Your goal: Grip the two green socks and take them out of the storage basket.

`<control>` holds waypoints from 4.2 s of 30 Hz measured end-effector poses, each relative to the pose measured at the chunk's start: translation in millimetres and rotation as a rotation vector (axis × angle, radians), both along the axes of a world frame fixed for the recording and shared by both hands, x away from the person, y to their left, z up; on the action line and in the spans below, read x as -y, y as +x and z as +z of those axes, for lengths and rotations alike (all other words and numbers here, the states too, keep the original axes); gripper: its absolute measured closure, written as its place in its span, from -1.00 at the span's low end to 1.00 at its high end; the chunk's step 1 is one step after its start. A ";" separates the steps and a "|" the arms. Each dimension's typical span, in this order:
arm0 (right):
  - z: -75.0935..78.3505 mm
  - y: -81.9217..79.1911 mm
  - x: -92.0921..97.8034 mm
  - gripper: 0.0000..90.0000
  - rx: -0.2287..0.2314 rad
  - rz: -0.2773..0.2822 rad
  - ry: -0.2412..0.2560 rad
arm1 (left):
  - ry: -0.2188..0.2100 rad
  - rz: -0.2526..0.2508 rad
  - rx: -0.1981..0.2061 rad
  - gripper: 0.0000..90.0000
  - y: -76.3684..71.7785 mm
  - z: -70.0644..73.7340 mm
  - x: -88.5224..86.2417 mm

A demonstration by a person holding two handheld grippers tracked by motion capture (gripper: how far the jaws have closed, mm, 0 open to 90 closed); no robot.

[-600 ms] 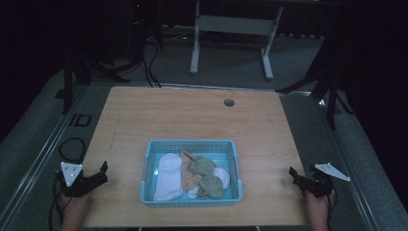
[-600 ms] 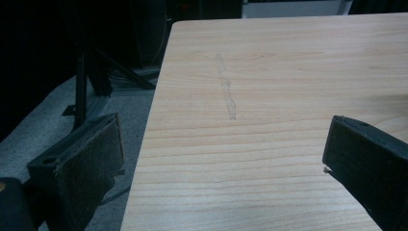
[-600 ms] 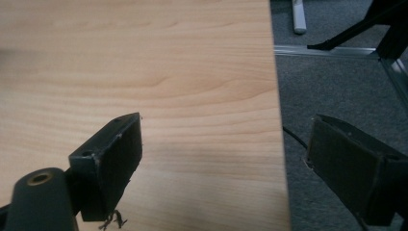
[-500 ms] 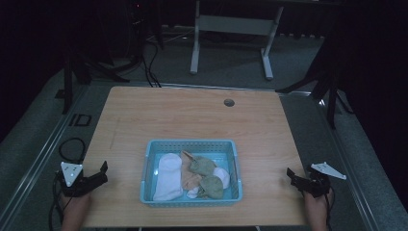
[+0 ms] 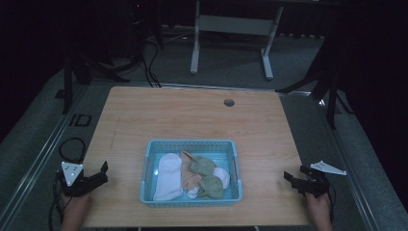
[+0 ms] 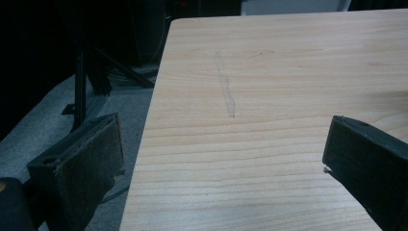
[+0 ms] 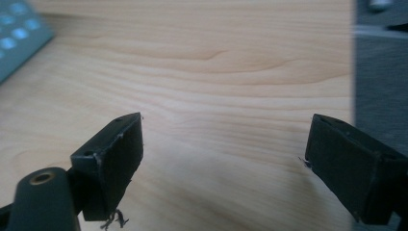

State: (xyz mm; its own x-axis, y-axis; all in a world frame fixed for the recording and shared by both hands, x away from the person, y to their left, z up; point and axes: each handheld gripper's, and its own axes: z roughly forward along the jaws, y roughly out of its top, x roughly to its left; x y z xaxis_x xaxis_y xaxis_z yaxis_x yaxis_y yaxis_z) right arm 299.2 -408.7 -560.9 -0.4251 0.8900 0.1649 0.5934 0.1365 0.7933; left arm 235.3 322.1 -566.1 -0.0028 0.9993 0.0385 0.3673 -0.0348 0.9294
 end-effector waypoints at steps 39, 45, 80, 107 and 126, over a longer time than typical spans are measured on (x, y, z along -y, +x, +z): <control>29.1 3.0 -52.7 -0.68 -0.211 0.629 -0.409 | -0.002 -0.007 -0.004 -0.99 0.4 0.0 0.2; 30.5 0.7 -63.4 -0.71 -0.263 0.684 -0.501 | -0.002 -0.007 -0.005 -0.99 0.5 0.1 0.2; 88.4 8.3 -121.7 -0.71 -0.204 0.759 -0.520 | 0.000 -0.011 -0.005 -0.99 0.5 0.0 0.5; 142.8 14.6 -176.5 -0.66 -0.106 0.873 -0.470 | 0.001 -0.014 -0.005 -0.99 0.4 0.1 0.5; 135.6 18.5 -221.6 -0.52 -0.088 0.947 -0.501 | -0.003 -0.016 -0.004 -0.99 0.9 -0.1 0.4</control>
